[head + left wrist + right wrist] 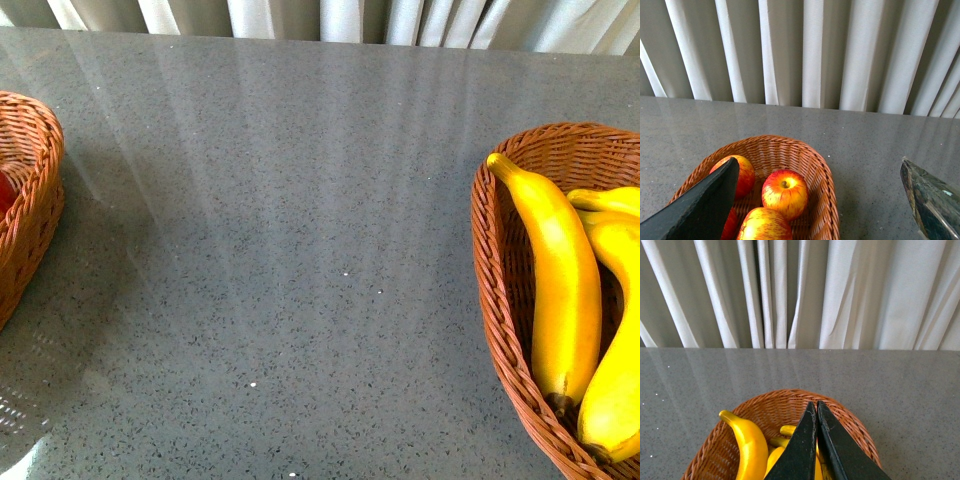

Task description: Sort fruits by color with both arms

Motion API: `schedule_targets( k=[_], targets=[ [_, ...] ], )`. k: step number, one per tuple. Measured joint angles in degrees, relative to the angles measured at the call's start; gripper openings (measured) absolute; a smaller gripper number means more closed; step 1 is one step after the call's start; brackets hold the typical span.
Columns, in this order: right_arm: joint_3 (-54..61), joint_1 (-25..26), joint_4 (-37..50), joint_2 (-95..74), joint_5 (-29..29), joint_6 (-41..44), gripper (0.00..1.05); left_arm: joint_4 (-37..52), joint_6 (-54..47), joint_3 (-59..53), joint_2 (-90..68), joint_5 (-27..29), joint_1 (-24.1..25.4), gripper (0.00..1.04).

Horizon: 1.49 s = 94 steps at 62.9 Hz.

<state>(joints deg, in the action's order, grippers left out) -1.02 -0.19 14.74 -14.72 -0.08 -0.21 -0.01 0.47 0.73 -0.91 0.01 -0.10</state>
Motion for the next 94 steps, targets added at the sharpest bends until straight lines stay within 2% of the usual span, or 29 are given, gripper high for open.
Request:
schedule_targets(
  k=[18, 21, 23, 55, 66, 72, 87, 94],
  targets=[
    [0.0, 0.0, -4.9, 4.9, 0.0, 0.0, 0.02, 0.0, 0.0, 0.0, 0.0, 0.0, 0.0, 0.96],
    [0.0, 0.0, -13.0, 11.0, 0.0, 0.0, 0.02, 0.0, 0.0, 0.0, 0.0, 0.0, 0.0, 0.96],
    [0.0, 0.0, -14.1, 12.7, 0.0, 0.0, 0.02, 0.0, 0.0, 0.0, 0.0, 0.0, 0.0, 0.96],
    [0.0, 0.0, -14.7, 14.4, 0.0, 0.0, 0.02, 0.0, 0.0, 0.0, 0.0, 0.0, 0.0, 0.96],
    [0.0, 0.0, -14.7, 14.4, 0.0, 0.0, 0.33, 0.0, 0.0, 0.0, 0.0, 0.0, 0.0, 0.96],
    [0.0, 0.0, -14.7, 14.4, 0.0, 0.0, 0.56, 0.0, 0.0, 0.0, 0.0, 0.0, 0.0, 0.96],
    [0.0, 0.0, -14.7, 14.4, 0.0, 0.0, 0.96, 0.0, 0.0, 0.0, 0.0, 0.0, 0.0, 0.96],
    [0.0, 0.0, -14.6, 14.4, 0.0, 0.0, 0.95, 0.0, 0.0, 0.0, 0.0, 0.0, 0.0, 0.96]
  ],
)
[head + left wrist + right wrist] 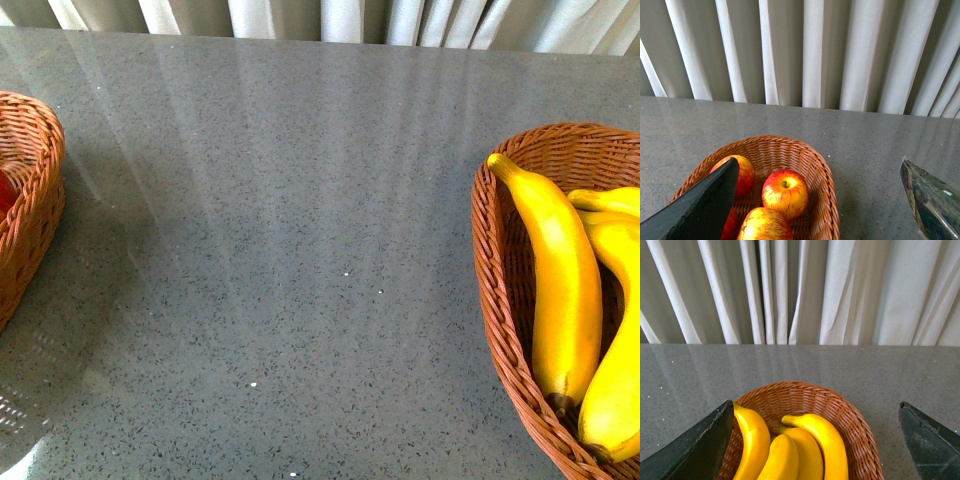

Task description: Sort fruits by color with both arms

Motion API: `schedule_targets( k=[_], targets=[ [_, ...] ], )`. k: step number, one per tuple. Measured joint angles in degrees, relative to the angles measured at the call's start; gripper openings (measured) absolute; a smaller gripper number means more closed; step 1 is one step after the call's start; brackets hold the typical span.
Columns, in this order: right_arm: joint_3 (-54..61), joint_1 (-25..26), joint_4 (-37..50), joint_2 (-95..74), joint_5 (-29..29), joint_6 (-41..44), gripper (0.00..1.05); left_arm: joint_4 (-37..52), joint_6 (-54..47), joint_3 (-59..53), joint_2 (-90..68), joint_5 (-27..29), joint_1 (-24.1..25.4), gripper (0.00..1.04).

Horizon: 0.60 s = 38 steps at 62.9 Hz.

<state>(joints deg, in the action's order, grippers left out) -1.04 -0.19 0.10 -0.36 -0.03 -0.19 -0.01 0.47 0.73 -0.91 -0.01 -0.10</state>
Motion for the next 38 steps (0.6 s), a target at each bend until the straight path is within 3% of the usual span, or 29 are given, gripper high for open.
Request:
schedule_targets(
  k=[38],
  targets=[
    [0.0, 0.0, 0.0, 0.0, 0.0, 0.0, 0.96, 0.0, 0.0, 0.0, 0.0, 0.0, 0.0, 0.96]
  ],
)
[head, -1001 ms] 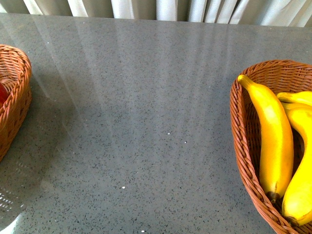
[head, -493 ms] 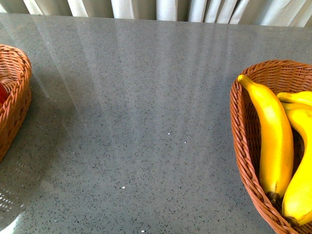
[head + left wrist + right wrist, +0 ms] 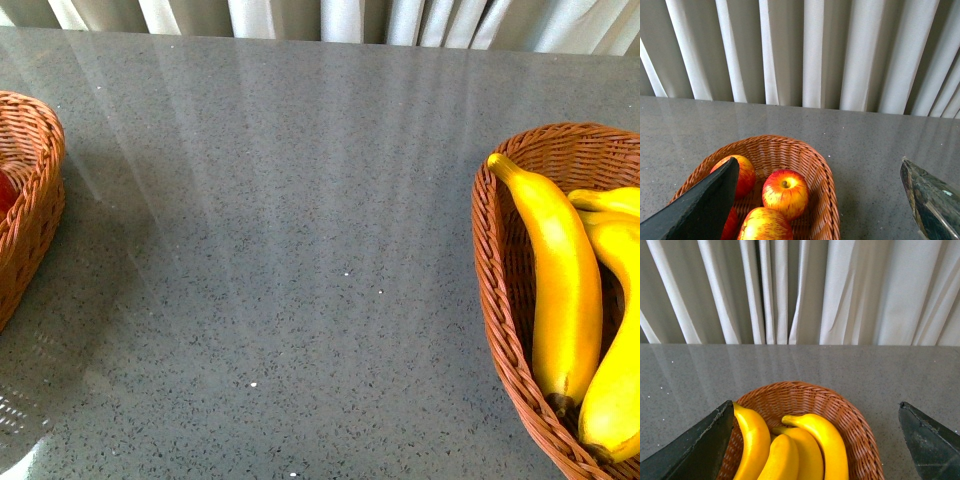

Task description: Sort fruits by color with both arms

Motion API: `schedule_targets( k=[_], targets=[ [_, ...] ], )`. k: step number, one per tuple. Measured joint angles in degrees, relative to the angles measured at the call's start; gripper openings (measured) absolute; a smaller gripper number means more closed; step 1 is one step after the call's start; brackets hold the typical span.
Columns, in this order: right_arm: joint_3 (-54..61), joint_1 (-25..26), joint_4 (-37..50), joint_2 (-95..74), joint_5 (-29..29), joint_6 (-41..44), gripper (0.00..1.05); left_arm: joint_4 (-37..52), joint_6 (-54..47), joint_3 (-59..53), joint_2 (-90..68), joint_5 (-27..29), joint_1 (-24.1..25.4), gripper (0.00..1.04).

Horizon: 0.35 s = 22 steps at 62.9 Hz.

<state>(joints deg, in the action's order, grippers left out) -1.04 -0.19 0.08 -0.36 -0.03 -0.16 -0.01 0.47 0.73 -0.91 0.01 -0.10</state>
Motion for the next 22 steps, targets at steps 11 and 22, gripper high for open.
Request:
schedule_targets(
  k=[11, 22],
  targets=[
    [0.0, 0.0, 0.0, 0.0, 0.0, 0.0, 0.96, 0.0, 0.0, 0.0, 0.0, 0.0, 0.0, 0.96],
    [0.0, 0.0, 0.0, 0.0, 0.0, 0.0, 0.96, 0.0, 0.0, 0.0, 0.0, 0.0, 0.0, 0.96]
  ],
)
